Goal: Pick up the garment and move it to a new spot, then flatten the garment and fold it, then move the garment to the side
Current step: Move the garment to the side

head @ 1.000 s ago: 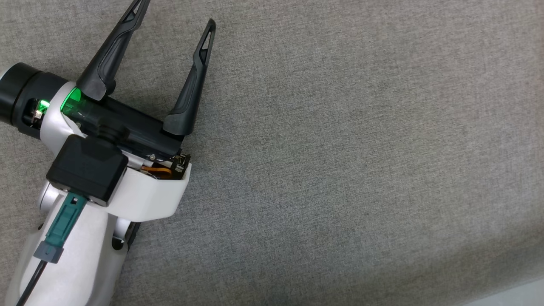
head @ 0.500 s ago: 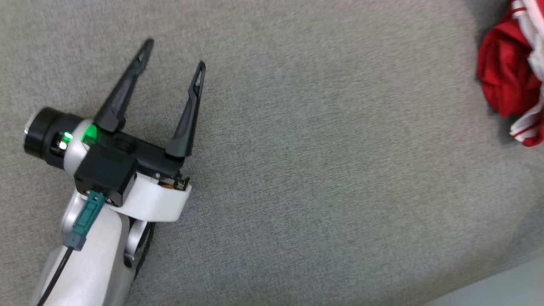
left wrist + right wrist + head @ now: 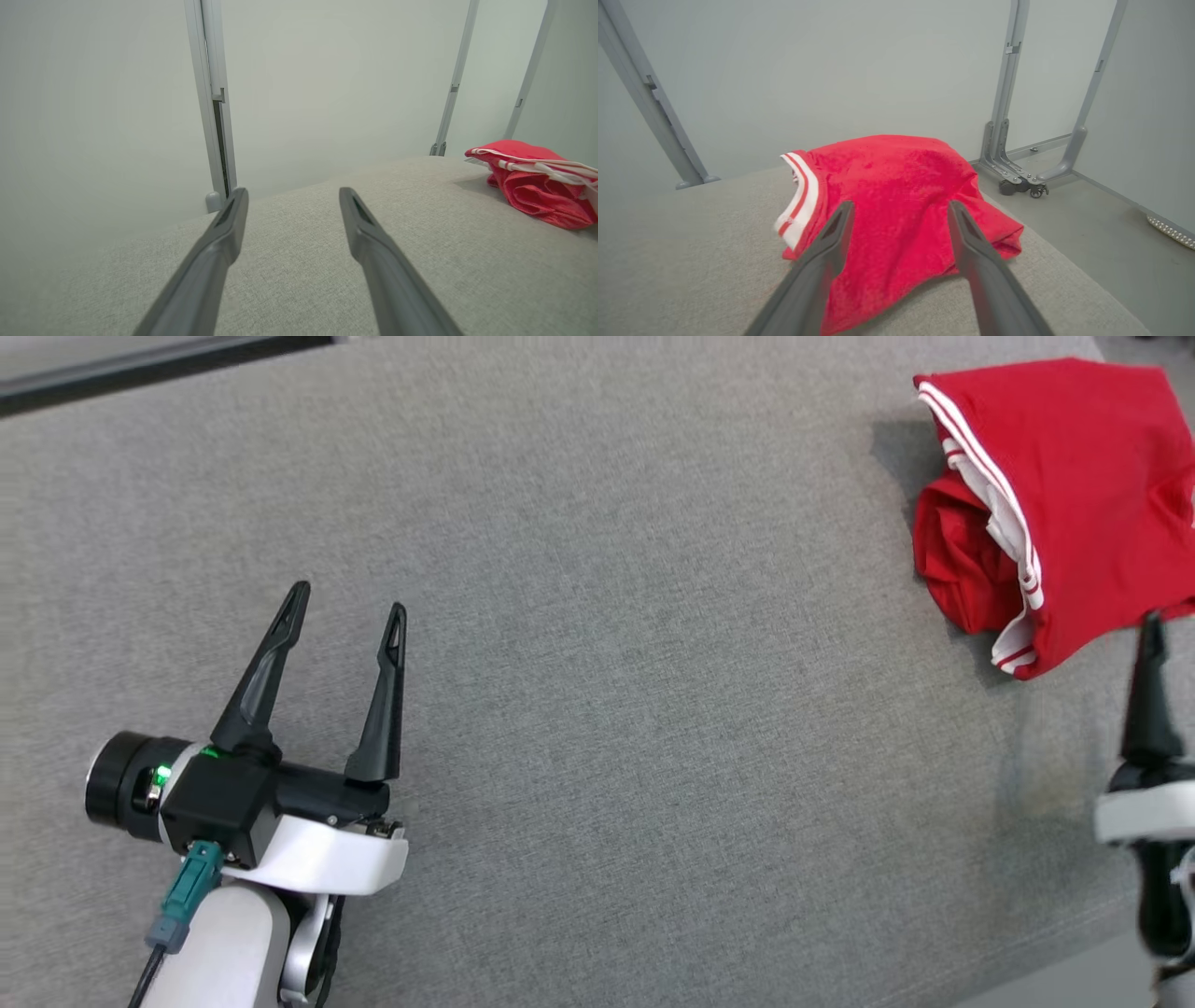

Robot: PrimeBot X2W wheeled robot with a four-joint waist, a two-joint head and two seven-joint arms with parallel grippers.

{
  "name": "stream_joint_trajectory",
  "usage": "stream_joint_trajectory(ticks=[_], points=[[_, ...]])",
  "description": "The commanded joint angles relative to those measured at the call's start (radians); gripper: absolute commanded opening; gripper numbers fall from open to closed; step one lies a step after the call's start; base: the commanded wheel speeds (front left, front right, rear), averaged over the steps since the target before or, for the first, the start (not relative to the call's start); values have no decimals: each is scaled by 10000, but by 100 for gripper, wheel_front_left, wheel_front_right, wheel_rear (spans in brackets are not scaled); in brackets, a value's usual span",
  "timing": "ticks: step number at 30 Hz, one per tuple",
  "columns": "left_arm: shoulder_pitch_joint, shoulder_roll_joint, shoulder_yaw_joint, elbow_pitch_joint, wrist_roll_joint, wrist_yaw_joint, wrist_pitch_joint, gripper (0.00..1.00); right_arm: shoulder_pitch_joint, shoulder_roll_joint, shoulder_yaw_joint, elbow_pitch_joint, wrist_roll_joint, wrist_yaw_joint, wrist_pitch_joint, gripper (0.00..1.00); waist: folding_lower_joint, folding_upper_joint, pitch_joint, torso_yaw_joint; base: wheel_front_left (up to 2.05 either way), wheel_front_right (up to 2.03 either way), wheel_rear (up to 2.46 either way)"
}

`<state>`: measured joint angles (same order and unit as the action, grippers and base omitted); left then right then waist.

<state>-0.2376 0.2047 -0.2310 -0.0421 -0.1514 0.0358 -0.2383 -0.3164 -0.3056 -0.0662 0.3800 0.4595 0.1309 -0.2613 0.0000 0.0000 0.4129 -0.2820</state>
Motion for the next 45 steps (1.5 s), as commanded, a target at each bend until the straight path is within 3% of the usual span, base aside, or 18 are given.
stream_joint_trajectory(ticks=[1, 10, 21, 45], points=[[207, 0, 76, 56, -95, 93, -52, 100, 439, 329, 71, -539, -284, -3, -39, 100, 0, 0, -443, 293, 0, 0, 0], [777, -269, 334, 391, -374, 455, -199, 100, 1764, 1480, 294, -2818, -1465, -3, 600, 100, 0, 0, -1165, 1597, 0, 0, 0], [1742, -655, 830, 776, -691, 752, -265, 100, 2813, 1734, 380, -4417, -2348, -3, 1834, 100, 0, 0, -2187, 3106, 0, 0, 0], [3334, -463, 635, 1186, -722, 424, -120, 100, 4592, 2034, 609, -5199, -2631, -3, 2917, 100, 0, 0, -3886, 3045, 0, 0, 0]])
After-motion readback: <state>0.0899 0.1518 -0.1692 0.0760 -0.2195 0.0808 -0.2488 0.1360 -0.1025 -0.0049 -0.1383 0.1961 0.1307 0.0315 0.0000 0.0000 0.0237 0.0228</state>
